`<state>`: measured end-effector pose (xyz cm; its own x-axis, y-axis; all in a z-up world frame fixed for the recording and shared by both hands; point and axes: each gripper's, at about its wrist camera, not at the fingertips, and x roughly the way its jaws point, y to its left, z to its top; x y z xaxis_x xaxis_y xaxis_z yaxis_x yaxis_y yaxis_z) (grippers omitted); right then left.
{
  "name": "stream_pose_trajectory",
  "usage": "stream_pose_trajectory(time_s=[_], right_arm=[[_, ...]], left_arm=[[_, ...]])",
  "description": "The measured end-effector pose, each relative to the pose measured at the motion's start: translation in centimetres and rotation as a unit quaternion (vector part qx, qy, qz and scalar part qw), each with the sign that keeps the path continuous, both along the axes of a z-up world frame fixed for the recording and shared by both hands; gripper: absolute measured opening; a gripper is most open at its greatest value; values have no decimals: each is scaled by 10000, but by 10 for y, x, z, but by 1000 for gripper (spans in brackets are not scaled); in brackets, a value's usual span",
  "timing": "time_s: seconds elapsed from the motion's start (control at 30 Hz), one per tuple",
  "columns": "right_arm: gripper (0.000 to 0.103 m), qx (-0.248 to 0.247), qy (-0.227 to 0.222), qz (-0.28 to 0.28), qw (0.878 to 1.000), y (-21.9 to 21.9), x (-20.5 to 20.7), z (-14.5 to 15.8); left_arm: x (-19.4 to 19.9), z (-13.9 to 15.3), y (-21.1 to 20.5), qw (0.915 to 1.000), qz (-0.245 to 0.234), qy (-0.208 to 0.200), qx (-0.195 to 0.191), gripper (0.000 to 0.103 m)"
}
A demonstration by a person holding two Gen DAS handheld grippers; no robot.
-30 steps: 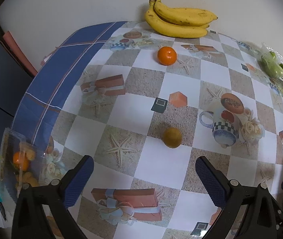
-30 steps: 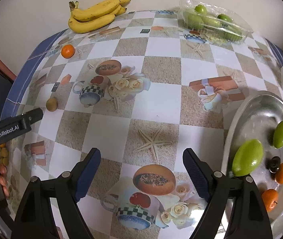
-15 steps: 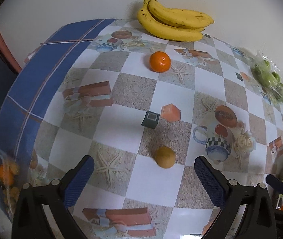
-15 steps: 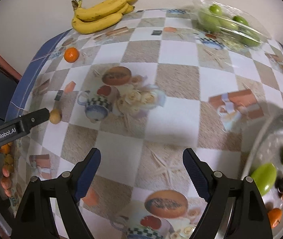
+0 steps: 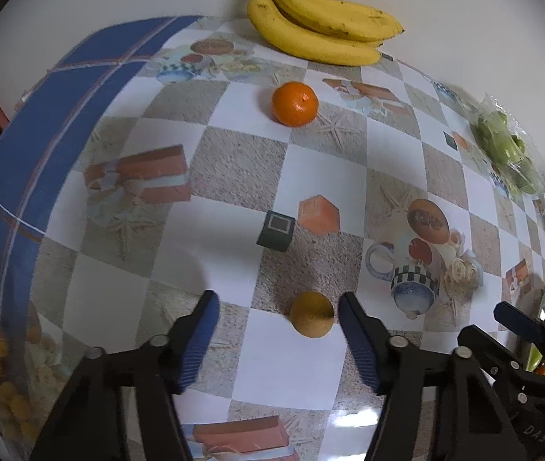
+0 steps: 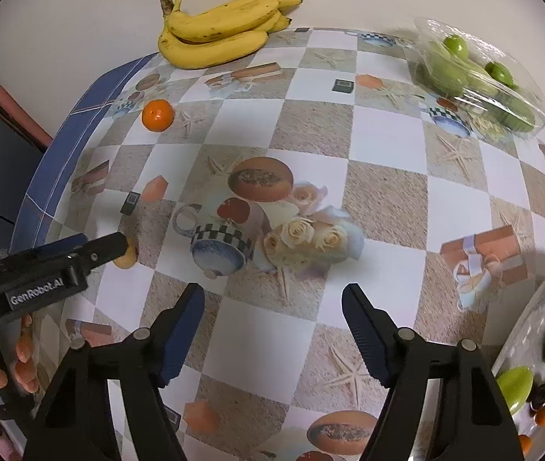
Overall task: Organize fruits
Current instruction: 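Close the left gripper on a second small yellow round fruit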
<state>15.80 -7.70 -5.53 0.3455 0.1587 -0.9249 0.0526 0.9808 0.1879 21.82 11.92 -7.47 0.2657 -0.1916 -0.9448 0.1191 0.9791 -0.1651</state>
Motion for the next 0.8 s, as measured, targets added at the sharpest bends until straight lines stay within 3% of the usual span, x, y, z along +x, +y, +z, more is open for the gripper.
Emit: stream_pose_trajectory(time_s=[0.1, 0.3, 0.7, 0.8], right_arm=[[67, -76, 28, 89, 9999, 5, 4, -1], [66, -164, 52, 176, 9997, 10, 9, -1], [66, -138, 108, 215, 9996, 12, 24, 2], [57, -139, 84, 286, 9995, 20, 36, 6]], left_arm=[[0, -4, -3, 9998, -67, 71, -172, 51], [-1, -8, -10, 9992, -207, 122, -314, 27], [9, 1, 10, 9986, -95, -107, -517, 27], [17, 8, 22, 9983, 8, -238, -529, 27]])
